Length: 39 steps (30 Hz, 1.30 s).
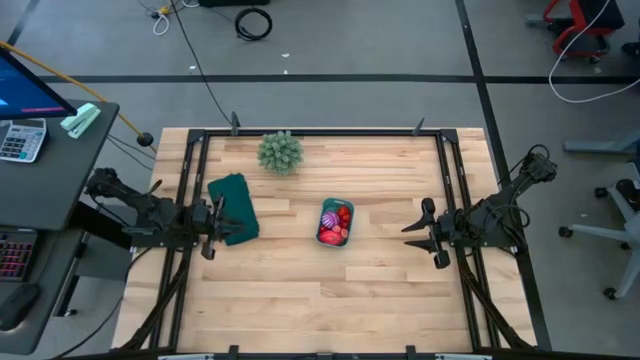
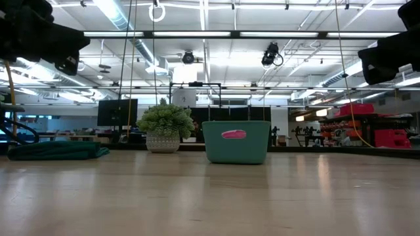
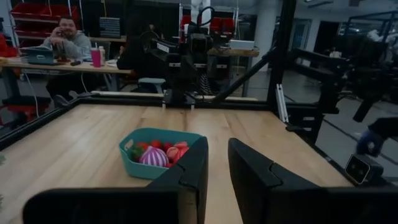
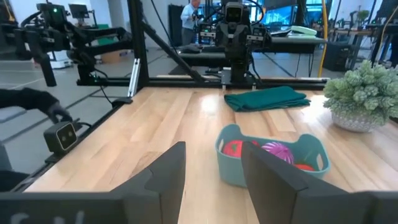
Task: Pick and placing Produce into tupperware
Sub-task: Return to Home Position
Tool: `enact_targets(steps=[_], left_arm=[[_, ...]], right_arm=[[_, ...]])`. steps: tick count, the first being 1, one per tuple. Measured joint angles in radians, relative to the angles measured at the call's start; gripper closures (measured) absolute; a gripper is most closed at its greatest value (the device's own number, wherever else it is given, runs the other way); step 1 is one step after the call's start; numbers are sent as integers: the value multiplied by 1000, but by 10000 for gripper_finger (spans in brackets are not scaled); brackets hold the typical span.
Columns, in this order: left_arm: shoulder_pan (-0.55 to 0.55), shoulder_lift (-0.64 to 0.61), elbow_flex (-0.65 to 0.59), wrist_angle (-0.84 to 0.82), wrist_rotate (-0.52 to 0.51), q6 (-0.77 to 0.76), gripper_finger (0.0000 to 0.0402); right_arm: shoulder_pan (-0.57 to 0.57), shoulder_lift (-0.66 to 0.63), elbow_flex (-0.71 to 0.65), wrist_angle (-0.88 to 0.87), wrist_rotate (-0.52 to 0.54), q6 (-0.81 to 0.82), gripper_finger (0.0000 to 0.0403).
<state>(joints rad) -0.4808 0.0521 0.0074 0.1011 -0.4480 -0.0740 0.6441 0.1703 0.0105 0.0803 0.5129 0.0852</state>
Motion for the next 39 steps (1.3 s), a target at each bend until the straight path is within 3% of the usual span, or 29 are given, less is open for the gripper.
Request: enact_targets(steps=[39], left_arm=[[0, 0, -1, 15, 0, -18, 334]], right_arm=[[0, 0, 0, -2, -1, 1, 238]])
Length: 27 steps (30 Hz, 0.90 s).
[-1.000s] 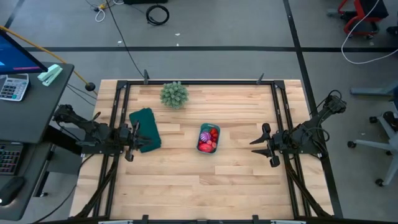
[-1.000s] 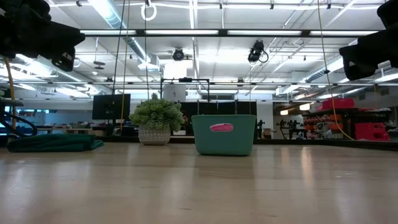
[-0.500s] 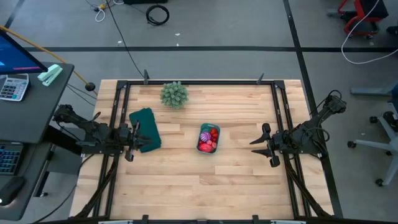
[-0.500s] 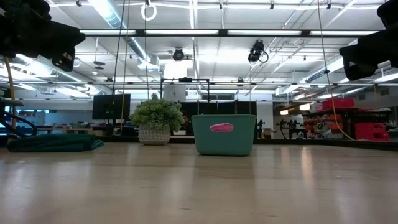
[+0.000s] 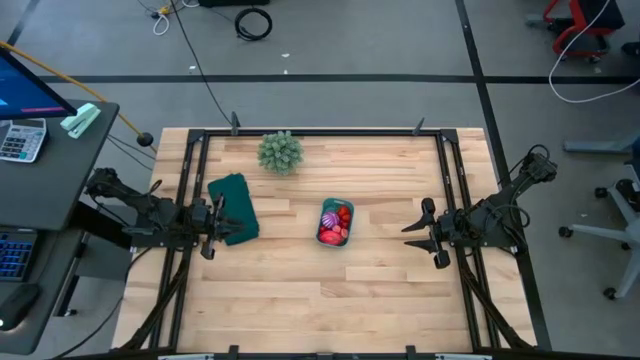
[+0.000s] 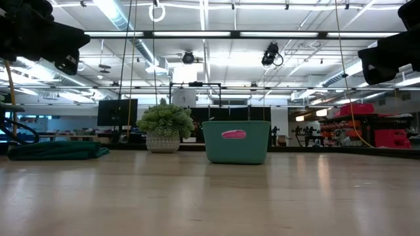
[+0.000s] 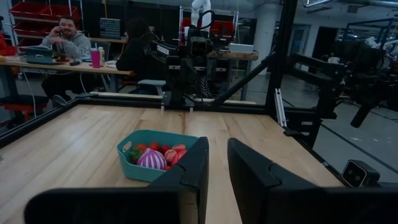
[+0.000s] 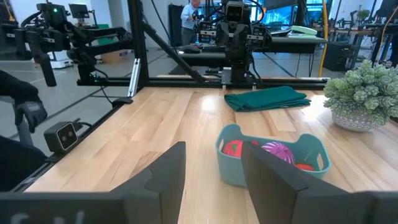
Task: Pick and placing Produce into tupperware
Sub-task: Return to Home Position
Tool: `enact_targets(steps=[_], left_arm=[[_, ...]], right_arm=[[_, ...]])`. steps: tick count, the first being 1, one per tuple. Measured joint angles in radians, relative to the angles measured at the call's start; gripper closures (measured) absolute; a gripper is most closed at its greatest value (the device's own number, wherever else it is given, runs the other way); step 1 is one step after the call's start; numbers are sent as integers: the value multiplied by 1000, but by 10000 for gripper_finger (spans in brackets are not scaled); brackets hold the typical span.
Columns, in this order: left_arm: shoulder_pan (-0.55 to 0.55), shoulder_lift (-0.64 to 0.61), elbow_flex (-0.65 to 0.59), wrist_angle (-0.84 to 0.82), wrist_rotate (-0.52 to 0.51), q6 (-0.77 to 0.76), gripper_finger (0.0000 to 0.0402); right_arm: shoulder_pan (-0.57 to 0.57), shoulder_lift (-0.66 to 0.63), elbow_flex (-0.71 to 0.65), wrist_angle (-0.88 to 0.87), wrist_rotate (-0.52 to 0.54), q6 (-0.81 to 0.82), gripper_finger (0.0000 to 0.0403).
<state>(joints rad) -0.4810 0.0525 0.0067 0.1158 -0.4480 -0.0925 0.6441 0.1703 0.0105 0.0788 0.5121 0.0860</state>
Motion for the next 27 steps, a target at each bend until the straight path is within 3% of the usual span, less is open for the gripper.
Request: enact_targets(steps=[27], left_arm=[[0, 0, 0, 0, 0, 0, 330]], right_arm=[[0, 0, 0, 0, 0, 0, 238]])
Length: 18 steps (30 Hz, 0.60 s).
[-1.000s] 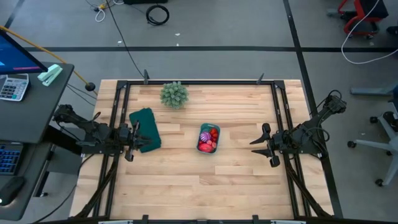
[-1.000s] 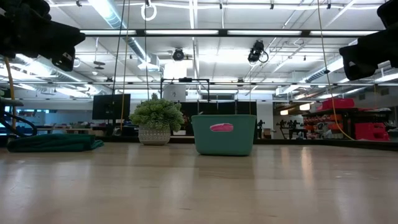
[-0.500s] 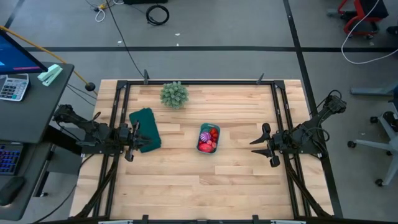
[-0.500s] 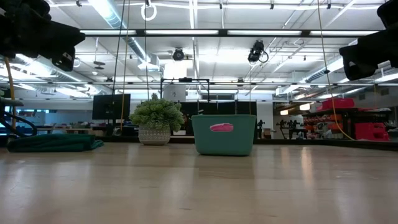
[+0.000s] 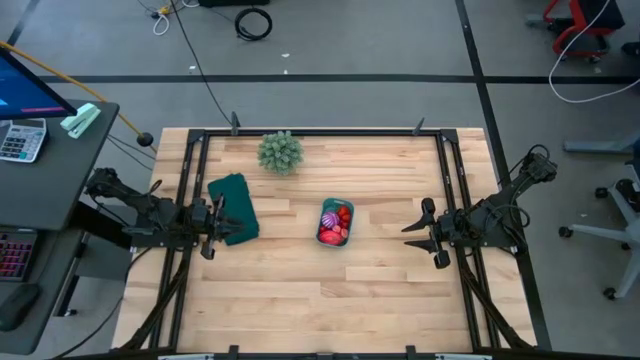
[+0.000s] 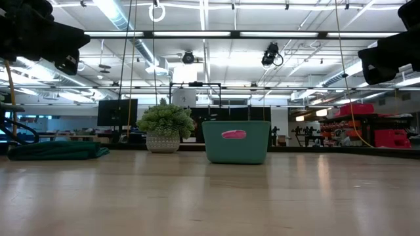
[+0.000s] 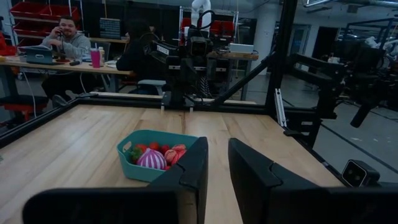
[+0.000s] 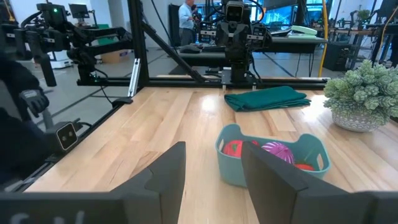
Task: Pick and placing Produce into tupperware
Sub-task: Return to Home Position
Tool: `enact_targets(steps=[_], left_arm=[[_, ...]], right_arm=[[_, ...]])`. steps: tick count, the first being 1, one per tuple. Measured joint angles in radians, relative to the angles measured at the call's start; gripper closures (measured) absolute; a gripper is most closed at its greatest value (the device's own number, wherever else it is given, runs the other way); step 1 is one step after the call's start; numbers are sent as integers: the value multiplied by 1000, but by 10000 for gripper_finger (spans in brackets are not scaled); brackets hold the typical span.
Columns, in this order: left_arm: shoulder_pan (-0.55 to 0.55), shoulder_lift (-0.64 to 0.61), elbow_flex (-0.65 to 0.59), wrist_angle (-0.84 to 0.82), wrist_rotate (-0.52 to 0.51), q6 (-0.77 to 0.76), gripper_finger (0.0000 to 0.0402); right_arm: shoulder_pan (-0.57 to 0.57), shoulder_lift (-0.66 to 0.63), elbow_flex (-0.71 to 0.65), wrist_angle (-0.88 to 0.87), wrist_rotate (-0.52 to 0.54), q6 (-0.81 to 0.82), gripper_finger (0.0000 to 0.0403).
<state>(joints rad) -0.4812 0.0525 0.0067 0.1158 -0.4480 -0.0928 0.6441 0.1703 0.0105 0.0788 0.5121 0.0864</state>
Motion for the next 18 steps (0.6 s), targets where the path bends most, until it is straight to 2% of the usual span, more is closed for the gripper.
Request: enact_targets(steps=[10, 18], left_arm=[[0, 0, 0, 0, 0, 0, 342], [0, 0, 0, 0, 0, 0, 332]], right_arm=[[0, 0, 0, 0, 0, 0, 238], [0, 0, 0, 0, 0, 0, 238]])
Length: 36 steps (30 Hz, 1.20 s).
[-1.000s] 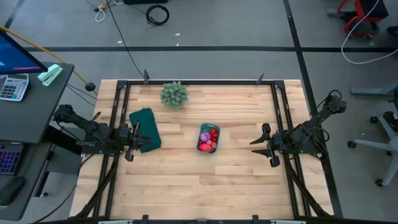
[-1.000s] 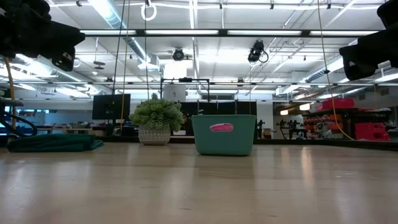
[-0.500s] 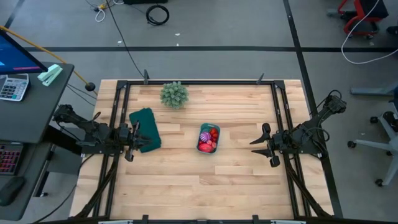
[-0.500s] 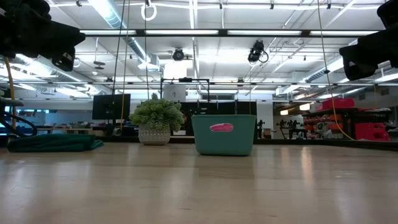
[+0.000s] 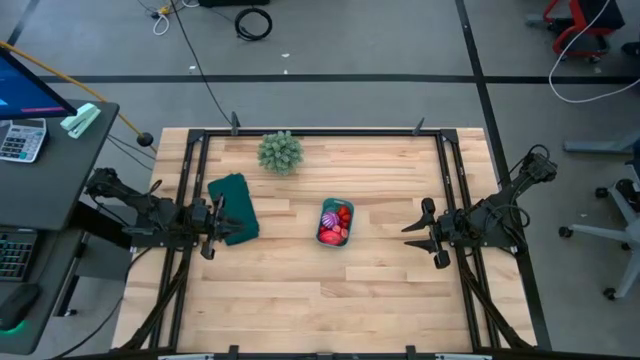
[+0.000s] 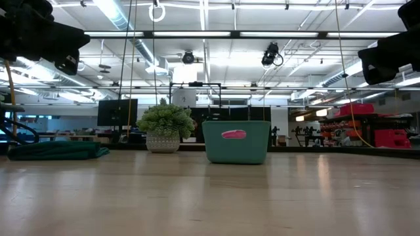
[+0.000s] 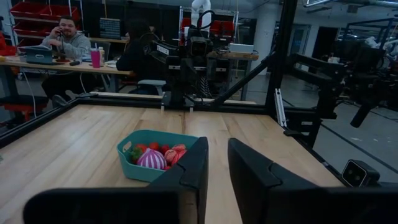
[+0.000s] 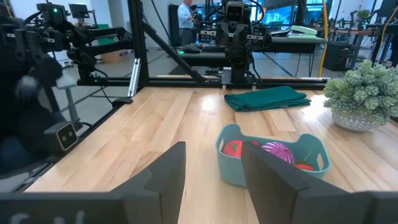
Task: Pick and placing Produce into tupperware
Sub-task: Return to Home Position
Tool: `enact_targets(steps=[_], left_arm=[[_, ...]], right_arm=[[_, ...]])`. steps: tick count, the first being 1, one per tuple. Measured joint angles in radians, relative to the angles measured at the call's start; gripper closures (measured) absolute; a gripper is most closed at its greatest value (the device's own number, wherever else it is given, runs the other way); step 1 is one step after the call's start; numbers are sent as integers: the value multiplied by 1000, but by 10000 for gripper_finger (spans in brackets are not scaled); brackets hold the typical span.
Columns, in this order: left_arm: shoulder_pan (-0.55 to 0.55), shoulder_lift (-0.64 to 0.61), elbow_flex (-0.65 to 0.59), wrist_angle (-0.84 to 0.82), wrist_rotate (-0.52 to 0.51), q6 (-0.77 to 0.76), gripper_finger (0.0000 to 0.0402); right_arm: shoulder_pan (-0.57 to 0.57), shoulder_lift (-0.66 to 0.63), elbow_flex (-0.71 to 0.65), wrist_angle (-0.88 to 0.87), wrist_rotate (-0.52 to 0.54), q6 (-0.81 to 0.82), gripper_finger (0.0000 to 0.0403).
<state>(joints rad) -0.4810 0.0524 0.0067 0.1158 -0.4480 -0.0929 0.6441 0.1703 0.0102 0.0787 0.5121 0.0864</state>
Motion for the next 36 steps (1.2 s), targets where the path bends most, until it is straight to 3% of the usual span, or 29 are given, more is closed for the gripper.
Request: enact_targets(steps=[36], left_arm=[[0, 0, 0, 0, 0, 0, 337]], right_arm=[[0, 0, 0, 0, 0, 0, 238]])
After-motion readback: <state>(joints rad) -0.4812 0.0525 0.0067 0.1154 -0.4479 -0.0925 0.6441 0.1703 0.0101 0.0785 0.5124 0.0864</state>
